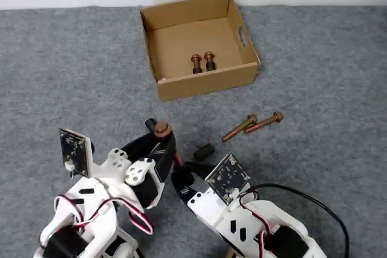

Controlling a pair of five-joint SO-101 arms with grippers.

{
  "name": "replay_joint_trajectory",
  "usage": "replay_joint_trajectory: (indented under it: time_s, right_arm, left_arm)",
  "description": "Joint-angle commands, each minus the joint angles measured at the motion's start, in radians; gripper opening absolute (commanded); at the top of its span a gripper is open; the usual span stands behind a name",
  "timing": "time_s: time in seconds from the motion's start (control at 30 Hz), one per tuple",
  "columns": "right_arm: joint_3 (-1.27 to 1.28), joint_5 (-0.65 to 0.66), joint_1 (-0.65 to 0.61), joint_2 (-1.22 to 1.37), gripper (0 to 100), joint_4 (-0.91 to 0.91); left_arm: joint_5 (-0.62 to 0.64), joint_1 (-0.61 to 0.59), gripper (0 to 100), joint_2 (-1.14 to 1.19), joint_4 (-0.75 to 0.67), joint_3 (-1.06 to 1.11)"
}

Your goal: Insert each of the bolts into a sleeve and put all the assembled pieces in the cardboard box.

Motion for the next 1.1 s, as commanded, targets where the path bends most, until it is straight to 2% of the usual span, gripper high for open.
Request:
replay_joint_trajectory:
  time_s: [0.0, 0.17, 0.33, 0.5, 0.77, 0.93, 1.07]
  right_arm:
    - [-0.009, 0.011, 0.033, -0.002, 0.8, -0.028]
    - [-0.012, 0.017, 0.028, -0.002, 0.8, -0.067]
    - [-0.011, 0.091, 0.028, -0.002, 0.8, -0.093]
    - [-0.011, 0.097, 0.027, -0.002, 0.8, -0.093]
    - [-0.011, 0.097, 0.027, -0.002, 0.8, -0.093]
    - [-0.011, 0.097, 0.03, -0.002, 0.8, -0.093]
    - [-0.011, 0.097, 0.031, -0.002, 0.8, -0.093]
  left_arm:
    - [0.008, 0.009, 0, -0.006, 0.021, -0.061]
    - [0.008, 0.012, 0, -0.003, 0.025, -0.048]
    - [0.009, 0.014, 0, -0.008, 0.008, -0.004]
    - [0.009, 0.005, 0, -0.003, -0.092, 0.016]
    - [0.009, 0.008, 0, -0.005, -0.095, 0.053]
    - [0.002, 0.061, 0, -0.008, 0.035, 0.047]
    - [-0.081, 0.115, 0, -0.009, 0.135, 0.047]
